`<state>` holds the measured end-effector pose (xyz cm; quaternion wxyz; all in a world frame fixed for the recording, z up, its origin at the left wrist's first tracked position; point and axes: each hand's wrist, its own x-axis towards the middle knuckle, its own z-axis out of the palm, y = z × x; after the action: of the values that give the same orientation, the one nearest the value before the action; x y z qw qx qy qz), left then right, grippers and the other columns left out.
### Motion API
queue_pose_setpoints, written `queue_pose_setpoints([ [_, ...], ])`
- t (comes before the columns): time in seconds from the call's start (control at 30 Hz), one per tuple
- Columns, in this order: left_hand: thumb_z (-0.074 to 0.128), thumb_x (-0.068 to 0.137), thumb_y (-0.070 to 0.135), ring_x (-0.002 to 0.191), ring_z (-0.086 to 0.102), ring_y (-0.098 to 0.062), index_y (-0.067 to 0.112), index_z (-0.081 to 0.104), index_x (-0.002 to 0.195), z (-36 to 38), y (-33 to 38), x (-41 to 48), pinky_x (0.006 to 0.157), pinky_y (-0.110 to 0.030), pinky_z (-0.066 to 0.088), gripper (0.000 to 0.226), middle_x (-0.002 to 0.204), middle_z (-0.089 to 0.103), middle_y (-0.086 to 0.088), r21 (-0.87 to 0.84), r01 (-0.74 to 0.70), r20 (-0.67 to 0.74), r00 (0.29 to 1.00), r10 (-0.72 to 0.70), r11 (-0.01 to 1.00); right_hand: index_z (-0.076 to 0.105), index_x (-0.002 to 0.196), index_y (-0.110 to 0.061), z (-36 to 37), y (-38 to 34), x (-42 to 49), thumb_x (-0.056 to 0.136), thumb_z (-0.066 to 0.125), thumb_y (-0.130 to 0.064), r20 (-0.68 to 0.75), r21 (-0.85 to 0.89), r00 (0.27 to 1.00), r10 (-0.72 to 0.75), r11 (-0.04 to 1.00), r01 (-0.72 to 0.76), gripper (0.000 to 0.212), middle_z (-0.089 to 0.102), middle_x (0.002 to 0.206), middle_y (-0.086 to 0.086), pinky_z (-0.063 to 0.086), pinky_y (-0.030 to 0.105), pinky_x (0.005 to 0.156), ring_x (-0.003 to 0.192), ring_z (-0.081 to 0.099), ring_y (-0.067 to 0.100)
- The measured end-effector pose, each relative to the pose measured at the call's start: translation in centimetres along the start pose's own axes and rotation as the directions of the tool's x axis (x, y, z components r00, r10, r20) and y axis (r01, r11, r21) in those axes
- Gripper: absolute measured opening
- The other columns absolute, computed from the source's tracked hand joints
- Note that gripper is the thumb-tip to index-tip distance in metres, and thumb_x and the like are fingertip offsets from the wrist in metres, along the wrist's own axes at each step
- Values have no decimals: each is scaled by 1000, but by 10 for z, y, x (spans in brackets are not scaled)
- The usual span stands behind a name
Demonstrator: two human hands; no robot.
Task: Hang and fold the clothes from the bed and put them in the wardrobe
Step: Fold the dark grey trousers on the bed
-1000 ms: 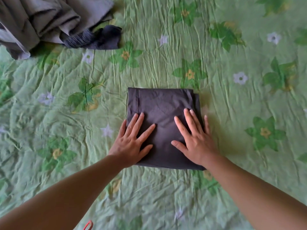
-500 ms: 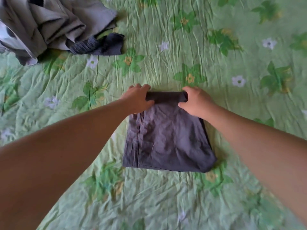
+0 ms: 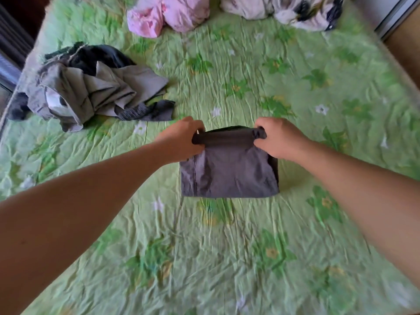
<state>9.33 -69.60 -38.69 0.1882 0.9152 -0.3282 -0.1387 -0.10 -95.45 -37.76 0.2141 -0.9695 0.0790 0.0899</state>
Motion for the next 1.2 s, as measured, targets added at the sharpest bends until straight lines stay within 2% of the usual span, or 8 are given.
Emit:
queue_pose_setpoints([
  [0.2,77,73,28,86,57,-21,24,57,108,33,14,-78,71,-36,52,41,100,56,2,121,-145,-39,988,151,982,46,93,-23,35,-14,-76,76,69,-23,-49,-121,981,-186,976,179,29,48,93,-5,44,36,64,87,50,22],
  [0.33,71,69,37,88,57,-16,30,51,107,107,4,-165,78,-35,53,44,99,53,6,159,-281,168,952,255,946,49,96,-22,121,-3,-166,65,73,-29,153,-173,947,-282,936,307,40,54,90,-1,51,40,65,85,55,26],
  [0.63,55,80,16,107,51,-26,24,47,121,179,10,-231,80,-44,52,43,113,50,-2,151,-293,533,828,172,944,46,120,-20,210,-3,-236,81,57,-8,457,-323,884,-99,908,268,43,53,110,2,45,42,78,107,51,29],
  [0.77,52,87,37,113,50,-23,27,46,130,177,11,-232,86,-41,49,44,119,51,0,175,-361,609,771,187,916,43,127,-23,204,-2,-233,90,56,-41,587,-270,803,-104,910,315,44,53,117,3,45,43,81,113,51,28],
  [0.83,48,89,46,116,51,-22,29,51,130,175,14,-222,94,-40,47,45,122,52,0,165,-318,525,829,190,934,50,119,-26,198,-4,-222,91,42,-63,521,-213,846,-113,943,257,47,58,109,0,50,41,78,108,56,26],
  [0.93,54,93,40,125,43,-25,30,48,134,178,17,-186,107,-44,40,43,133,43,-3,106,12,142,990,-27,994,63,103,-17,197,-4,-190,94,51,-50,35,-141,995,-88,986,92,37,57,98,5,53,43,70,96,59,31],
  [1.07,63,89,47,134,32,-36,29,28,147,182,7,-136,108,-54,36,71,143,30,-14,-313,650,66,742,-667,692,57,133,-14,196,13,-142,90,62,-44,-236,-87,934,267,952,-294,53,48,134,21,46,52,89,120,49,45],
  [1.2,43,95,63,153,-2,-32,39,-2,157,199,-10,-131,120,-53,14,81,166,-5,-11,81,353,15,935,-355,932,25,158,-25,216,21,-134,95,42,-63,15,-355,993,-121,927,119,75,12,167,15,17,69,116,153,12,40],
])
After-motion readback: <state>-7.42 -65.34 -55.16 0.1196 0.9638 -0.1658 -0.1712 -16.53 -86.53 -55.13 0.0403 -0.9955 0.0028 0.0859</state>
